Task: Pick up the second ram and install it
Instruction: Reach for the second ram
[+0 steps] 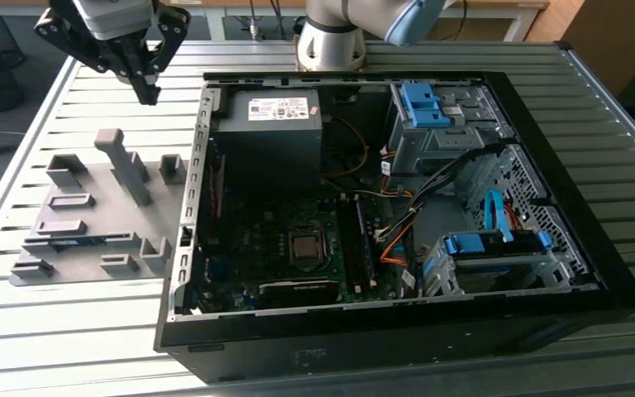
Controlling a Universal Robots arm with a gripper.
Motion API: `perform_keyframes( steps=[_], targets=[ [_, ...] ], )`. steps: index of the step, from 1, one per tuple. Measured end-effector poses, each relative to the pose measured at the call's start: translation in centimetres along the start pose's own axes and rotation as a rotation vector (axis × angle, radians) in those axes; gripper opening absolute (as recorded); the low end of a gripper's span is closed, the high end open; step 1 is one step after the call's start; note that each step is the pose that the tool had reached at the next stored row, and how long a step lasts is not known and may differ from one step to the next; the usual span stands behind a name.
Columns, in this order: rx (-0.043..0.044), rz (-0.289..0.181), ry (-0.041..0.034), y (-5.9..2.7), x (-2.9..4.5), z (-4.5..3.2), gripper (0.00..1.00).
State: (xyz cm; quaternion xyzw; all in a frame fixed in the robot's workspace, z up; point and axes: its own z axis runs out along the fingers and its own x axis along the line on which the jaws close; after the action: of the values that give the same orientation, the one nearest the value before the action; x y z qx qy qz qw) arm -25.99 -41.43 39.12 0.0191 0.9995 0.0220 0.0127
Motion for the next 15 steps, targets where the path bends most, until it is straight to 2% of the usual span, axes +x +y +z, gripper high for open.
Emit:
perform_keyframes(
  steps=[3, 15],
  targets=[
    [0.0000, 0.000, 0.0000, -0.02, 0.46, -0.01, 0.11],
    [0.0000, 0.000, 0.0000, -0.03, 0.72, -0.02, 0.11]
  ],
)
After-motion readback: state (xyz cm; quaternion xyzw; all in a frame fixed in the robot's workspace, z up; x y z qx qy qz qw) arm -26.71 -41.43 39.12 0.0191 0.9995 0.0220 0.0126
